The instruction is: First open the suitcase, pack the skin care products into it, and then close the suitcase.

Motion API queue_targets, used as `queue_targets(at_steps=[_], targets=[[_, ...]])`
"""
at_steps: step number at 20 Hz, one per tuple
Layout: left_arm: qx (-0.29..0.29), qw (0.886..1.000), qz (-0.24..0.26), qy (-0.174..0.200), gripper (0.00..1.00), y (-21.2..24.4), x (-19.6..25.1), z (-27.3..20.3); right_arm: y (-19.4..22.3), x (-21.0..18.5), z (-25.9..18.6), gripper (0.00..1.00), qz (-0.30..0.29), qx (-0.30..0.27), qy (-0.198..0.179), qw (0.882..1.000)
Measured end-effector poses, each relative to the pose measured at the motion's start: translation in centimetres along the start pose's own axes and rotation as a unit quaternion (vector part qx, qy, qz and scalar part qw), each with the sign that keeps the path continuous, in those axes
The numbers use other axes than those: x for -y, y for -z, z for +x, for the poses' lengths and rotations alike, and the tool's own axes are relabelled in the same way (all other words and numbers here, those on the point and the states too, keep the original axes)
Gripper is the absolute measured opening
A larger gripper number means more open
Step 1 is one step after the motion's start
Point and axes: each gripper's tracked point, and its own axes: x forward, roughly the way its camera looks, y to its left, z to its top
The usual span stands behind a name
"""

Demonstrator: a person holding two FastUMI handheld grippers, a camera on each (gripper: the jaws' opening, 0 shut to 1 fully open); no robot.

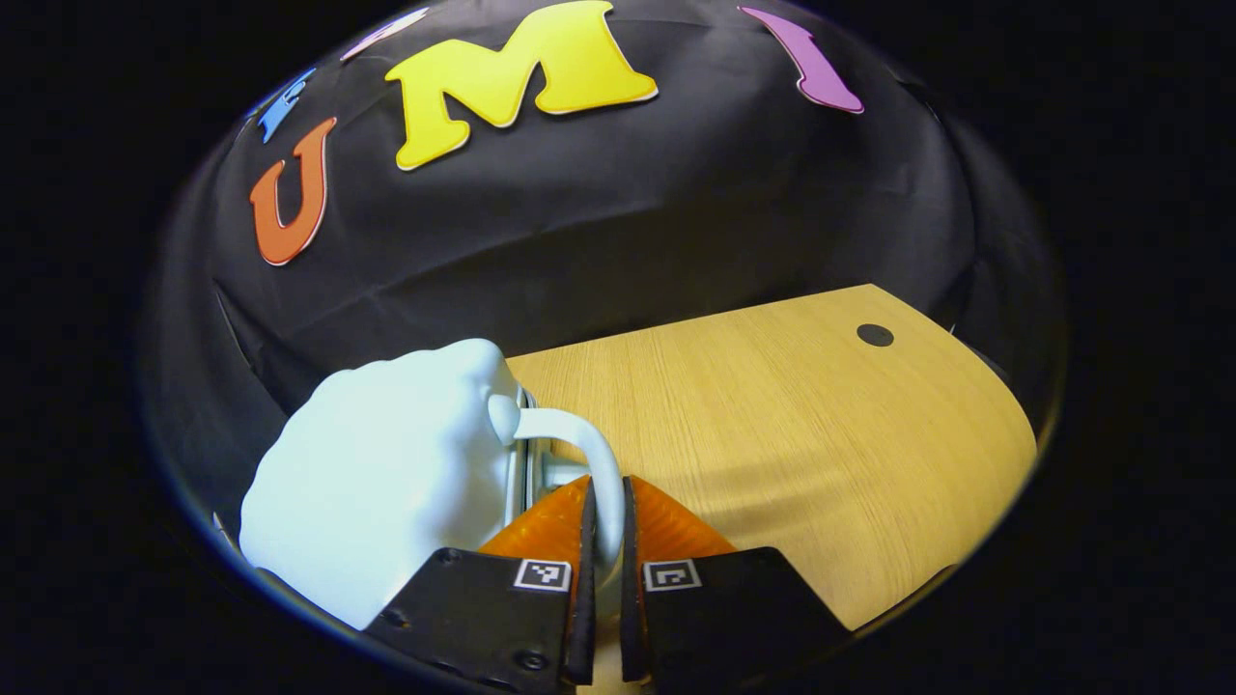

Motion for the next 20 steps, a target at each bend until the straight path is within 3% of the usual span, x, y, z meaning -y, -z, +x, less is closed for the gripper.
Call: queue_targets(at_steps=[4, 6, 7, 8, 9, 10, 15, 20], targets=[[0.036, 0.999, -0.024, 0.023, 0.29, -0.4, 1.3, 0.1, -0.5, -0.1, 0.1, 0.77, -0.006, 0.005, -0.003, 1.000], [0.045, 0.998, -0.031, 0.043, 0.47, -0.8, 2.5, -0.6, -1.1, -0.2, 0.4, 0.77, -0.009, 0.014, -0.005, 1.000], [0.048, 0.997, -0.039, 0.051, 0.71, -1.2, 2.8, -1.2, -1.3, -0.5, 0.4, 0.77, -0.011, 0.019, -0.007, 1.000], [0.054, 0.995, -0.053, 0.059, 0.79, -1.8, 3.1, -2.5, -2.0, -0.9, 0.1, 0.75, -0.011, 0.032, -0.012, 0.999], [0.063, 0.993, -0.070, 0.066, 1.00, -2.7, 3.2, -3.9, -3.5, -1.6, 0.0, 0.77, -0.011, 0.052, -0.018, 0.998], [0.082, 0.991, -0.082, 0.072, 0.99, -4.3, 2.9, -5.9, -5.2, -2.2, 0.1, 0.77, -0.012, 0.076, -0.024, 0.997], [0.165, 0.977, -0.135, 0.031, 0.98, -12.0, -3.0, -16.9, -13.8, -5.9, -0.1, 0.77, -0.013, 0.199, -0.054, 0.978], [0.235, 0.964, -0.120, 0.016, 0.98, -15.9, -5.1, -24.0, -18.8, -9.6, -1.1, 0.75, 0.001, 0.266, -0.093, 0.960]])
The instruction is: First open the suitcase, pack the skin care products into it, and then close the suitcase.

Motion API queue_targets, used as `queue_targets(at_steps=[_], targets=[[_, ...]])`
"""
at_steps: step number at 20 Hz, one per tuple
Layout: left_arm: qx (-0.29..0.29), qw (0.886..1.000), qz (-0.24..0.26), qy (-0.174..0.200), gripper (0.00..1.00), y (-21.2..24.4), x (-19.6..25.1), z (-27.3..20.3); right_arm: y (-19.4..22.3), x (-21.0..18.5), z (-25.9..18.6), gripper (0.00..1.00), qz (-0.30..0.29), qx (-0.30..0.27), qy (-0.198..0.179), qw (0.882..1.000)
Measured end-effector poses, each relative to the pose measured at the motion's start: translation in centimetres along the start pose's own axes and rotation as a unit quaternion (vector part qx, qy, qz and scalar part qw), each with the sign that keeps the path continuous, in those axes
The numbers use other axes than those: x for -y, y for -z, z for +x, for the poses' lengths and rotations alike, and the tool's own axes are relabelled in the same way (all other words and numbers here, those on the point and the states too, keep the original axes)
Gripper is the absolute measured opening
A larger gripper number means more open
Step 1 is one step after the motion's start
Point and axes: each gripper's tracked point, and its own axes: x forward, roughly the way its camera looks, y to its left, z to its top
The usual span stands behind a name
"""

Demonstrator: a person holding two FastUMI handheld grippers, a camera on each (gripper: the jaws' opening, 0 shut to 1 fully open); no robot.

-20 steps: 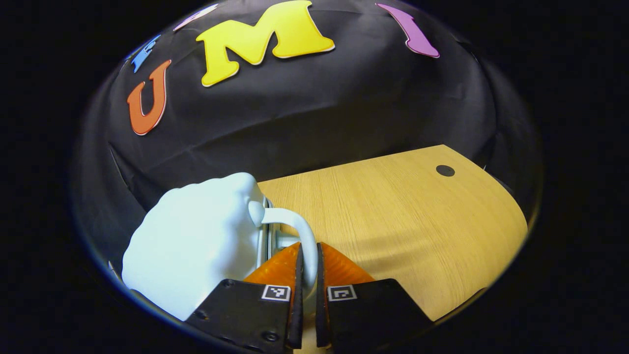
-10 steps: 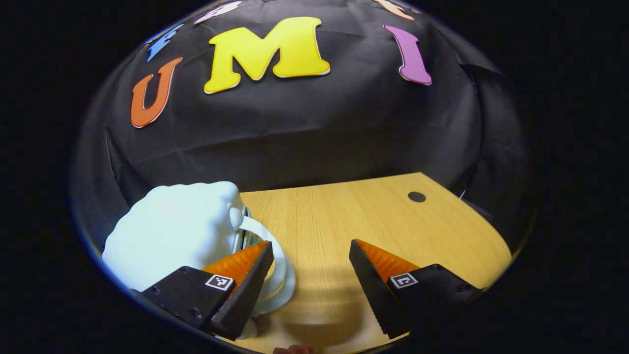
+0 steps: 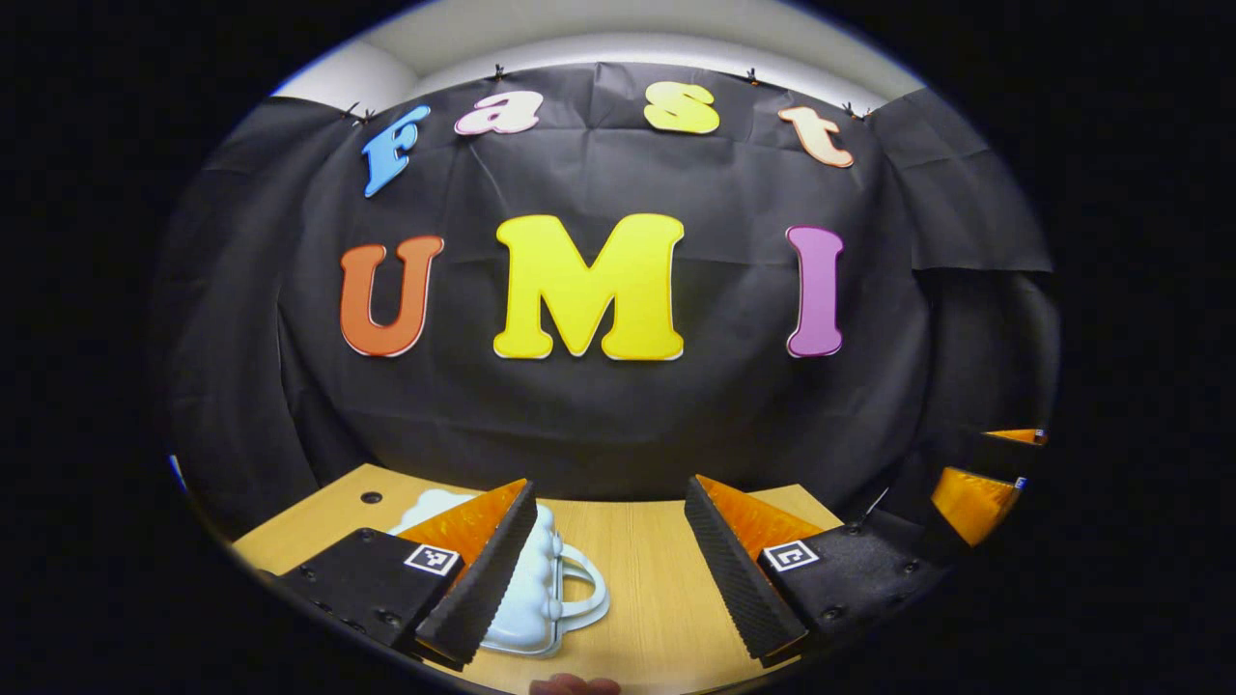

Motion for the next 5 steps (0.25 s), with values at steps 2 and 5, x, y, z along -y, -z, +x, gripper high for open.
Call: queue_targets(at_steps=[2, 5], targets=[[0.002, 1.000, -0.009, -0.003, 0.98, -0.9, -0.1, -1.4, -0.6, -0.7, 0.2, 0.77, 0.007, 0.011, -0.003, 1.000], [0.006, 1.000, -0.013, -0.016, 0.98, -1.2, -0.9, -2.2, -1.1, -1.1, 0.3, 0.77, 0.004, 0.015, -0.004, 1.000]])
